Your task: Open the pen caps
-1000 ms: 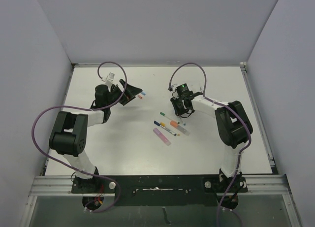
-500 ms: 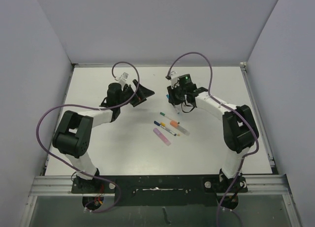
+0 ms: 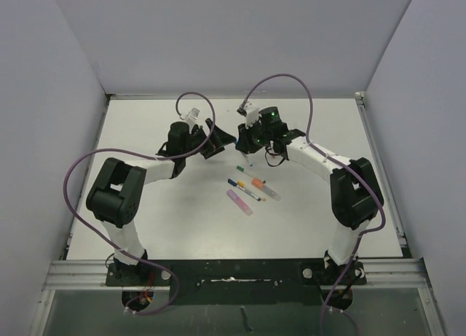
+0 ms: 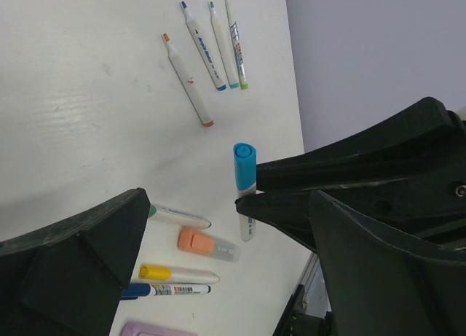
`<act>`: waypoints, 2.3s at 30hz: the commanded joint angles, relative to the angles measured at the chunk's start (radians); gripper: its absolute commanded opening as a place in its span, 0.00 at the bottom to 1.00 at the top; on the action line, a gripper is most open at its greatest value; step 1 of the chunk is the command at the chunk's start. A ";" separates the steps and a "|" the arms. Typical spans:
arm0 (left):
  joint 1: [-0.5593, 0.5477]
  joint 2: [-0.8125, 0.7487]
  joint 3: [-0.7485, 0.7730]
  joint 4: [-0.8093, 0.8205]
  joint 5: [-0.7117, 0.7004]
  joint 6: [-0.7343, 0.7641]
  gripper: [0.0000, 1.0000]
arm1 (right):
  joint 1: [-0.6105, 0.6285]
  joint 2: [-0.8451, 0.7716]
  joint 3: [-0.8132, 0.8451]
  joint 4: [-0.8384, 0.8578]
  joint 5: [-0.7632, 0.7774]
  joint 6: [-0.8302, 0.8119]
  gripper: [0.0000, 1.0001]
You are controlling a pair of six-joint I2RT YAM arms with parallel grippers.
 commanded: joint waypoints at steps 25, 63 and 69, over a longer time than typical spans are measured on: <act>-0.031 0.025 0.031 0.089 -0.015 -0.015 0.39 | 0.071 -0.047 0.020 0.091 -0.058 0.016 0.00; -0.030 -0.042 0.021 0.077 -0.023 -0.012 0.00 | 0.072 -0.026 0.005 0.068 -0.077 0.014 0.33; -0.030 -0.055 0.018 0.077 -0.021 -0.014 0.00 | 0.071 -0.017 0.002 0.070 -0.071 0.015 0.30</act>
